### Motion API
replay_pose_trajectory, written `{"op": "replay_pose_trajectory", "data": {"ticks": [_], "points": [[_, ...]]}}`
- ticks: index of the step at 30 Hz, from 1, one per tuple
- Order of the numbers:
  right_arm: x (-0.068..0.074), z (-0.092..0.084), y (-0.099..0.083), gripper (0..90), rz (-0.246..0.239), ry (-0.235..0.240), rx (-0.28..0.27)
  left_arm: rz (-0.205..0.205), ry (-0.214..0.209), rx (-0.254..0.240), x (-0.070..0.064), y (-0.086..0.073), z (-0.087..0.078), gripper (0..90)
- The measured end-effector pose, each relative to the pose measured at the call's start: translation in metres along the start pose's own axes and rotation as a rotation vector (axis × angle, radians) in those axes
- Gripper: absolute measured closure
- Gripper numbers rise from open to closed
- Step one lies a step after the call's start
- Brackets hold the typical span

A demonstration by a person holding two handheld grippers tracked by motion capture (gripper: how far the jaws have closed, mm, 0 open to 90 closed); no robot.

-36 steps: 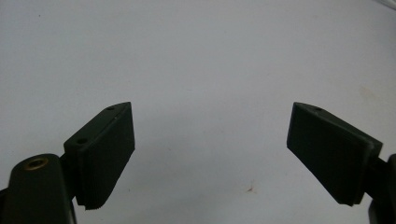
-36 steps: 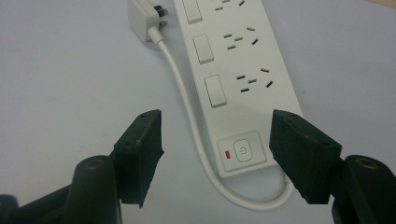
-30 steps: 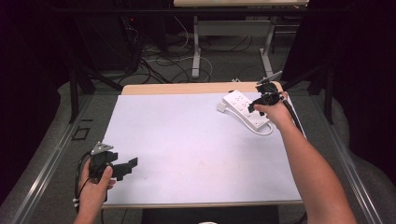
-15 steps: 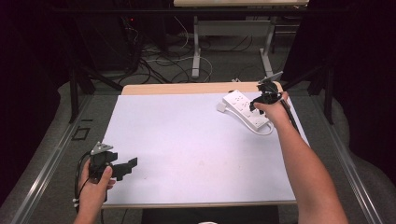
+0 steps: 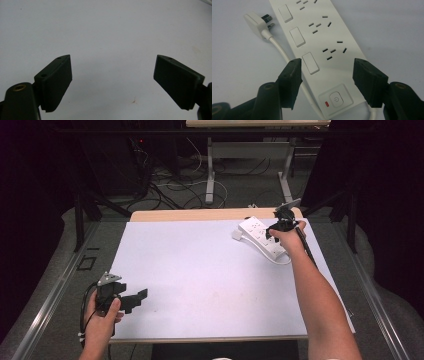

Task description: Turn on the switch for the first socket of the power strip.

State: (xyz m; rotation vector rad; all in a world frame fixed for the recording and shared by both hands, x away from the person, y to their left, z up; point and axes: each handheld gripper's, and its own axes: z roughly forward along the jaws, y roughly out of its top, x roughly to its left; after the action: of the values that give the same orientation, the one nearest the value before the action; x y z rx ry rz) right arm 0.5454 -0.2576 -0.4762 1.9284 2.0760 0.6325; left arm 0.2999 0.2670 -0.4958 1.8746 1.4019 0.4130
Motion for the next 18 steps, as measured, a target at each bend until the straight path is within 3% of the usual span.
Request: {"op": "replay_pose_trajectory", "data": {"ticks": [9, 18], "points": [[0.0003, 0.0062, 0.0013, 48.3, 0.022, 0.003, -0.022, 0.001, -0.002, 0.0, -0.0006, -0.0004, 0.0015, 15.1], [0.0011, 0.0103, 0.001, 54.0, 0.087, 0.019, -0.04, 0.007, -0.001, 0.007, -0.0012, -0.0005, 0.0016, 15.1]]}}
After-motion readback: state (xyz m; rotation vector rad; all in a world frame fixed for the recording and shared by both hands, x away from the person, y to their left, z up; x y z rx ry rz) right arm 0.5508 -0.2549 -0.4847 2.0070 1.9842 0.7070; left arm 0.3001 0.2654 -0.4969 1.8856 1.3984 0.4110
